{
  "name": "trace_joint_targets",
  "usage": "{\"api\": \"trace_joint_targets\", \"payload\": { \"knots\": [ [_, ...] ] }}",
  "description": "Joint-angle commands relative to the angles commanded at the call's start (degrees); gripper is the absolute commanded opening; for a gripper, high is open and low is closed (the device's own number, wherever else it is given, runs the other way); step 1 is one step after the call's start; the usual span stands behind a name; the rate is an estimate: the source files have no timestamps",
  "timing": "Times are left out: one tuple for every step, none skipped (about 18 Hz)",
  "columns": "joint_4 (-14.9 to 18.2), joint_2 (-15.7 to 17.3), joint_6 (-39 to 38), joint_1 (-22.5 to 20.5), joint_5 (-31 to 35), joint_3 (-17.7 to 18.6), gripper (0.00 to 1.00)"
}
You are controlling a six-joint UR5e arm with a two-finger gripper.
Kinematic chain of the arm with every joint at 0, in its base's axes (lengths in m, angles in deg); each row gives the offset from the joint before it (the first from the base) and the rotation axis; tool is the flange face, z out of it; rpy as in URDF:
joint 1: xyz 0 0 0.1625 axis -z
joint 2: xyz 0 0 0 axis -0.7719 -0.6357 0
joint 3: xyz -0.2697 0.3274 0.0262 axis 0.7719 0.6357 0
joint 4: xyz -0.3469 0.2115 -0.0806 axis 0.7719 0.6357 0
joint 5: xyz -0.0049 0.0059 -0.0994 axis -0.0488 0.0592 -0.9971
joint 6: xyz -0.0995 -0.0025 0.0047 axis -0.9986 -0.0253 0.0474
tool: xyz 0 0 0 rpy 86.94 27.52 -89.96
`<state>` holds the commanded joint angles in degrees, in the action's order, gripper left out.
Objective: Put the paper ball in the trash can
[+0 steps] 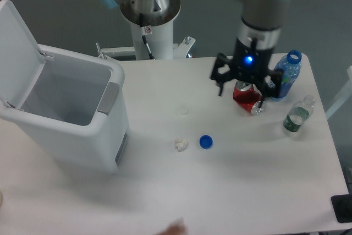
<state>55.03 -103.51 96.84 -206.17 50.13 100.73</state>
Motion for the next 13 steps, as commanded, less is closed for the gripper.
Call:
{"api": "trace_joint_targets", "payload": {
  "knots": [
    [-0.5,-0.8,1.8,-0.4,0.3,0.1,1.00],
    [-0.6,-1.5,3.9,-0.8,0.5,0.1,1.00],
    [-0.6,-2.1,6.7,-1.1,1.3,0.1,1.00],
    [-0.6,-2.8,9.5,-1.1,2.5,0.2,1.00],
    [-0.5,-3.6,11.0,-1.1,3.6,0.2,1.00],
    [-0.6,-4.4,11.1,-1.1,3.9,0.1,1.00],
    [-1.3,-5.2,11.3,-1.1,3.9,0.1,1.00],
    [-2.4,-5.8,11.3,-1.1,3.9,0.1,1.00],
    [-3.3,-6.5,11.2,-1.1,3.9,0.1,1.00],
    [-3.8,-7.0,11.1,-1.0,3.9,0.0,1.00],
    [-3.8,-7.5,11.0,-0.8,3.9,0.0,1.00],
    [-3.8,-7.7,11.0,-0.8,3.8,0.1,1.00],
    [-3.8,-7.7,10.9,-0.8,3.8,0.0,1.00]
  ]
}}
